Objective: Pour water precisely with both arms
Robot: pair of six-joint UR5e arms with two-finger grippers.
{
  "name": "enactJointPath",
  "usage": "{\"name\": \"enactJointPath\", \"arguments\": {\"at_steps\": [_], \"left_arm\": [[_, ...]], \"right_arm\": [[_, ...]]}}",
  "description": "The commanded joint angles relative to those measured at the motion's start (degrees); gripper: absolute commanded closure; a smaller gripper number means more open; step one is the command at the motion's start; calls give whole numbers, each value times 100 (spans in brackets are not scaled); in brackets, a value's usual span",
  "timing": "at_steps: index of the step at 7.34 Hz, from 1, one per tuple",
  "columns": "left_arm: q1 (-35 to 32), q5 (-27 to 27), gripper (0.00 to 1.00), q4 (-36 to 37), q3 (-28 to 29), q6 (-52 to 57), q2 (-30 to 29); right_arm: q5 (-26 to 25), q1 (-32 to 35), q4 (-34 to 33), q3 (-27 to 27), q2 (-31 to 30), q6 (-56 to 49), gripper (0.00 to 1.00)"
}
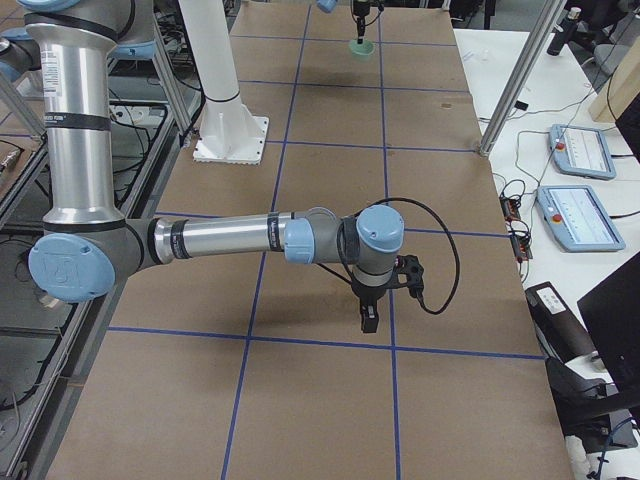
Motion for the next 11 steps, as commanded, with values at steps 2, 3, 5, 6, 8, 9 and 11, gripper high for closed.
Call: {"name": "enactJointPath", "arguments": {"at_steps": [2,3,5,6,8,9,11], "left_arm": [[356,27,100,-1110,-139,-1121,478],[680,131,100,-1410,-165,-1517,575],[1069,342,100,-1510,-680,-1749,1161],[1157,378,100,-1519,-962,-1750,1504],[1386,466,100,-1510,-1000,-1767,1569],[1430,475,100,-1510,-992,-1837,1526],[1579,598,100,-1501,-913,-1847,1490]], "right_arm": [[-1,0,0,-8,2,0,0],[-1,0,0,-8,2,0,0],[-10,0,0,-16,2,-9,0],[-1,0,0,-16,-7,-9,0],[-1,0,0,-25,-7,0,0],[-1,0,0,-43,-7,-9,0],[-1,0,0,-78,-7,0,0]]}}
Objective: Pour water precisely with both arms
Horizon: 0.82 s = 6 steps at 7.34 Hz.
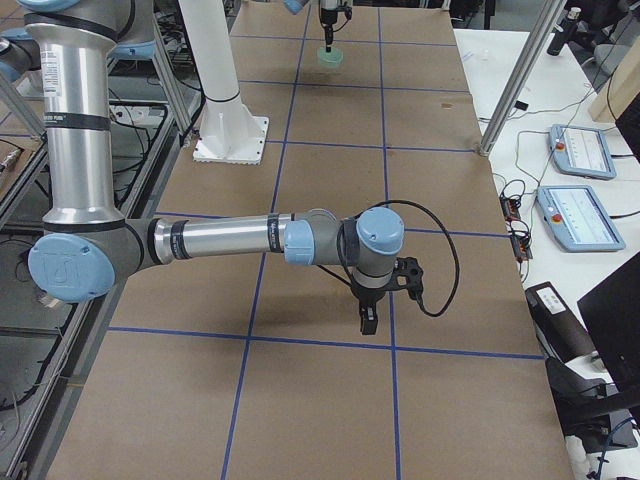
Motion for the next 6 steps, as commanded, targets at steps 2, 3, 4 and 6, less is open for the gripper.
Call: {"name": "enactJointPath", "arguments": {"at_steps": [2,3,4,6], "left_arm": [[235,83,100,30,79,-57,-35],[305,91,100,30,131,-135,-105],[324,92,96,30,149,-136,-123],[341,100,27,30,158,-127,-132]], "right_arm": [[0,0,9,-27,9,-2,0],[0,0,0,-27,9,-2,0],[0,-9,0,-27,9,-2,0],[-9,0,0,-27,9,-2,0]]}}
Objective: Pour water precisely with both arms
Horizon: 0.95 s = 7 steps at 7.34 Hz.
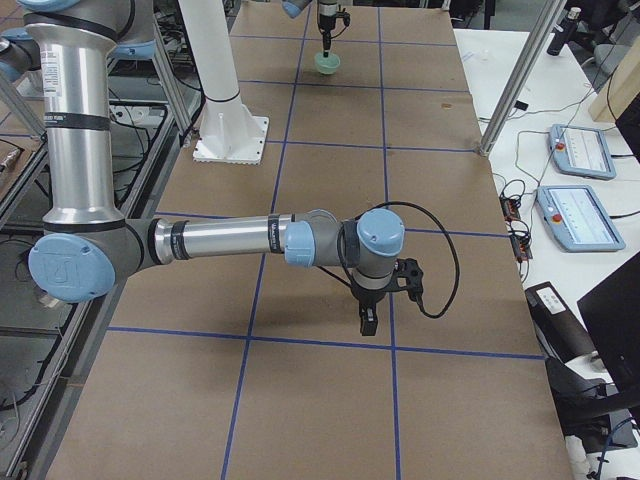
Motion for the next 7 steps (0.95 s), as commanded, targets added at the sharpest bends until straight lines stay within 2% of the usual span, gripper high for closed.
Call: {"name": "enactJointPath", "arguments": {"at_steps": [1,4,7], "left_arm": [[52,117,0,0,-9,-7,0],[96,242,0,0,-10,-7,0],[9,180,0,122,-343,116,9]], "right_arm": [[-7,3,8,0,0,0,0],[-7,-6,8,-9,9,0,0],[2,3,0,-9,9,-9,0]]}}
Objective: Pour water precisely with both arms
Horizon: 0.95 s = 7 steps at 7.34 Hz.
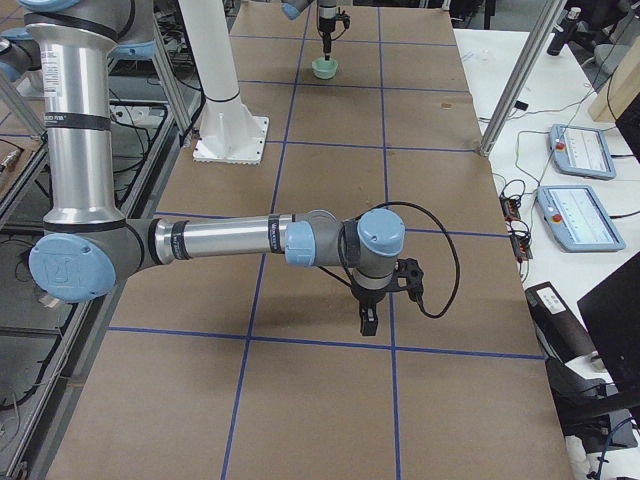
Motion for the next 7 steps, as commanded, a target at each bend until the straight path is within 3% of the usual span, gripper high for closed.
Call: {"name": "enactJointPath", "arguments": {"at_steps": [1,3,5,7], "left_arm": [[-283,-15,0,446,-147,580,4],[-1283,-6,0,2530,-462,2893,-344],[-2277,-15,0,4589,-307,4673,-1529],[-2972,-102,0,4801,244,5608,-1684]], "right_arm": [[16,8,25,17,-17,-7,0],[34,8,34,35,-60,-7,0],[95,8,43,70,-96,19,0],[269,8,52,123,-79,28,0]]}}
